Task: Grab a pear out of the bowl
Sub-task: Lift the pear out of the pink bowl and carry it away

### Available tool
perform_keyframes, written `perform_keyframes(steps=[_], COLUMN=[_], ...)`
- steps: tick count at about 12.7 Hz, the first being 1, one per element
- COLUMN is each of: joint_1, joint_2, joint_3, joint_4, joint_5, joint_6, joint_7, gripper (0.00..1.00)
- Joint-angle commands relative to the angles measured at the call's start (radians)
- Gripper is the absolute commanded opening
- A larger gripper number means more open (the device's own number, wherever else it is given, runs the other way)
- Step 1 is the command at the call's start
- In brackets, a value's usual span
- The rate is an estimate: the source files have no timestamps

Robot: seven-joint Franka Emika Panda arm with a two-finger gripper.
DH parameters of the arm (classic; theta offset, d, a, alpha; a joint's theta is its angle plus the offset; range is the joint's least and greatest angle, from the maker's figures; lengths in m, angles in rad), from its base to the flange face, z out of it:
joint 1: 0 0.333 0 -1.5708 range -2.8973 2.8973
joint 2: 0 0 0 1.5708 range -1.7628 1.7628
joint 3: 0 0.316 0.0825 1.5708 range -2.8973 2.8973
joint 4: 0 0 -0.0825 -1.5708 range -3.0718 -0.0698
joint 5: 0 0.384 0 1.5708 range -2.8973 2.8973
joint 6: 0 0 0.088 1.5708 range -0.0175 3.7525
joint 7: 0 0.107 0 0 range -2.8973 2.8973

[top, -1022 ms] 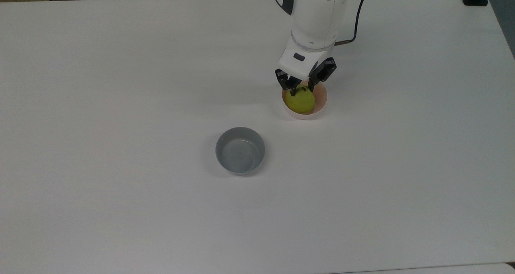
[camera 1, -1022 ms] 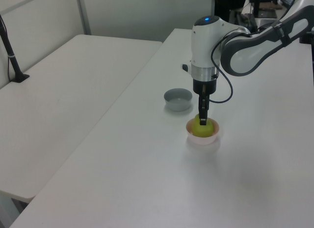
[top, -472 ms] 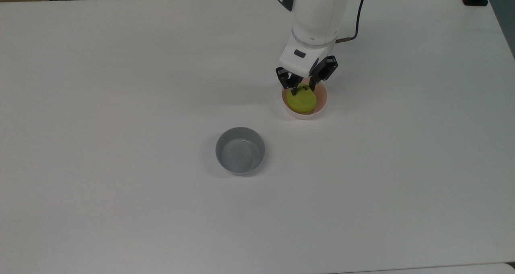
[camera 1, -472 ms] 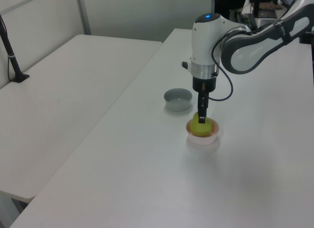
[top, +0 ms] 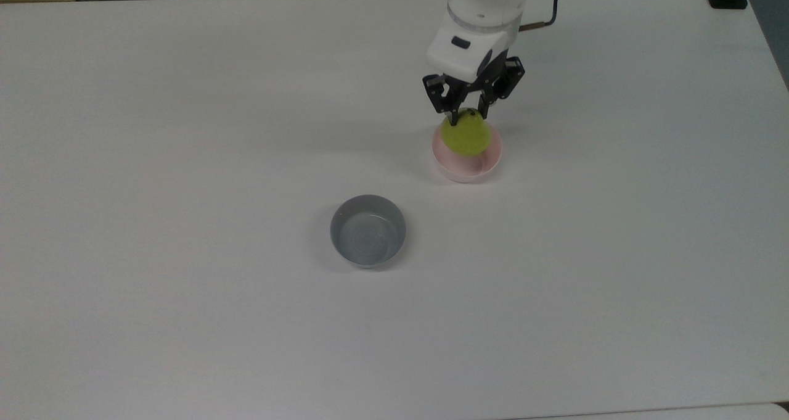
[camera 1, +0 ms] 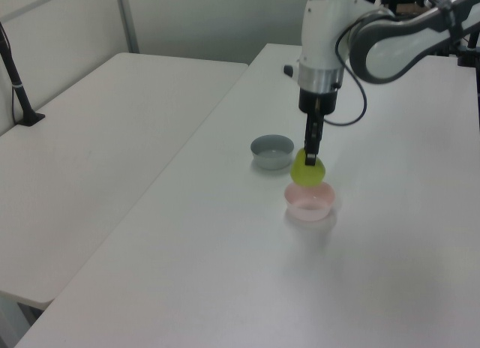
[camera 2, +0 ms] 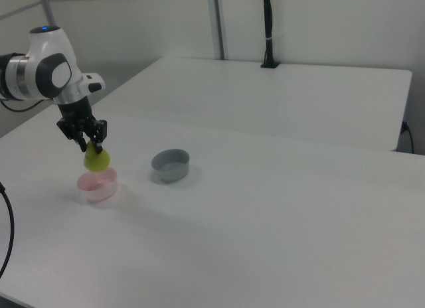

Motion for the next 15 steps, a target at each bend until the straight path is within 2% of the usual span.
perform_keyframes(steps=[1, 5, 7, 11, 15], joint_1=[-0.050, -0.105, -0.128, -0.184, -0.252], joint_2=[-0.084, -0.105, -0.112, -0.137, -0.132], joint_3=[0.005, -0.013, -0.038, -0.128, -0.272], joint_4=[0.031, 0.123, 0.164, 0.239, 0.241], joint_5=[-0.006, -0.006, -0.001, 0.019, 0.054], joint_6=[-0.090, -0.238, -0.317, -0.432, -0.394], joint_7=[0.005, -0.070, -0.139, -0.346, -0.578], gripper=[0.00, 0.00, 0.00, 0.00, 0.00])
